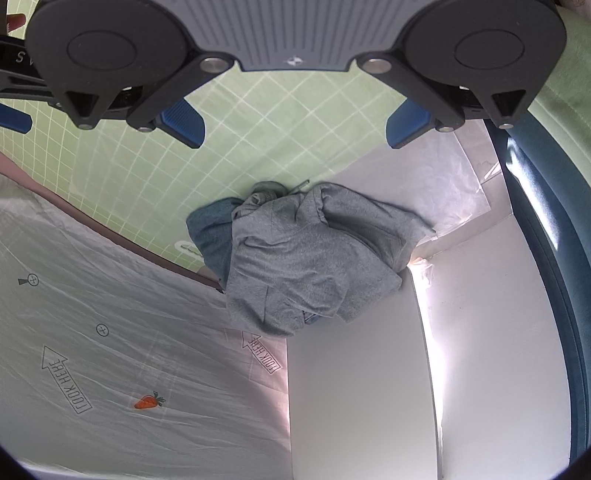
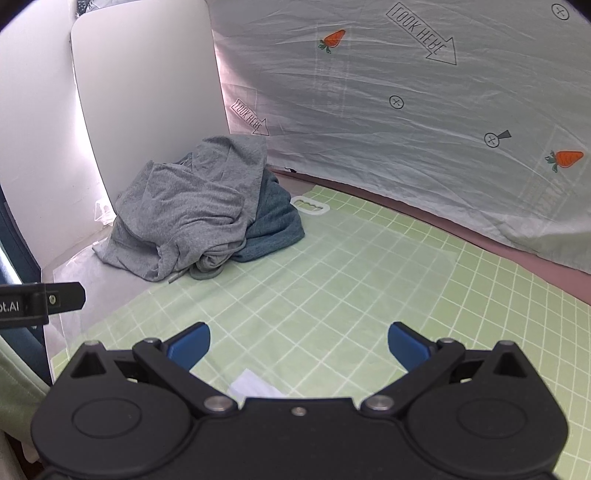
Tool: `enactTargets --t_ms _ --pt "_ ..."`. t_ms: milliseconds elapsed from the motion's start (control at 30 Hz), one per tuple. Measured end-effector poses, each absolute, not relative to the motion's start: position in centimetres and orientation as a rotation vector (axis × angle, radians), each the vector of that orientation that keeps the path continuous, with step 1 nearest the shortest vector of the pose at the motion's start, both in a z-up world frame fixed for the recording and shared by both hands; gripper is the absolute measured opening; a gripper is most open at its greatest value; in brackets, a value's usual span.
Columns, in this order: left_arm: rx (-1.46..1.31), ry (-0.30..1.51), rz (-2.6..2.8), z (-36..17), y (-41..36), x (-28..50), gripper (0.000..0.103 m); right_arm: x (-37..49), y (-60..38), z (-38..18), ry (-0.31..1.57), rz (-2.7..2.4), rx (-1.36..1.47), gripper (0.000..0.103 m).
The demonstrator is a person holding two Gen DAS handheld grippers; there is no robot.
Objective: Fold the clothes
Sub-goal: 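Move both grippers toward the grey hoodie on the clothes heap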
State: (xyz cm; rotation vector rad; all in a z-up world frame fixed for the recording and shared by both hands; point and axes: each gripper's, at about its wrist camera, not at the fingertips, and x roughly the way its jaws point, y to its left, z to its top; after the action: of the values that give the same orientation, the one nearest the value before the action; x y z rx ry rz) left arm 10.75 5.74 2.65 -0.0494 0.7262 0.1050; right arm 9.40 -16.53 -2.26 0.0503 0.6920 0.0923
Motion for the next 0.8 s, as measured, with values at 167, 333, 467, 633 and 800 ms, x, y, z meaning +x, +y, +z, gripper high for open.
enactTargets --t_ms 167,333,467,633,800 --pt "-0.055 0.724 0.103 2.7 8.9 15.0 0.103 14.6 -13.1 -2.7 0.699 0.079 0.065 0.103" --pt "-0.069 0.739 0.094 1.7 11.9 20.0 0.103 19.5 -10.3 -3.5 0.713 0.063 0.063 0.103" --pt "-0.087 0.769 0.089 0.5 13.5 23.8 0.103 23.2 -8.9 -4.2 0.730 0.047 0.064 0.103" --pt "-0.113 0.797 0.089 -1.1 14.2 28.0 0.102 27.2 -8.0 -5.1 0.744 0.039 0.055 0.103" --pt "-0.135 0.842 0.066 -3.1 13.7 32.2 0.093 31.7 -7.6 -5.9 0.755 0.050 0.064 0.103"
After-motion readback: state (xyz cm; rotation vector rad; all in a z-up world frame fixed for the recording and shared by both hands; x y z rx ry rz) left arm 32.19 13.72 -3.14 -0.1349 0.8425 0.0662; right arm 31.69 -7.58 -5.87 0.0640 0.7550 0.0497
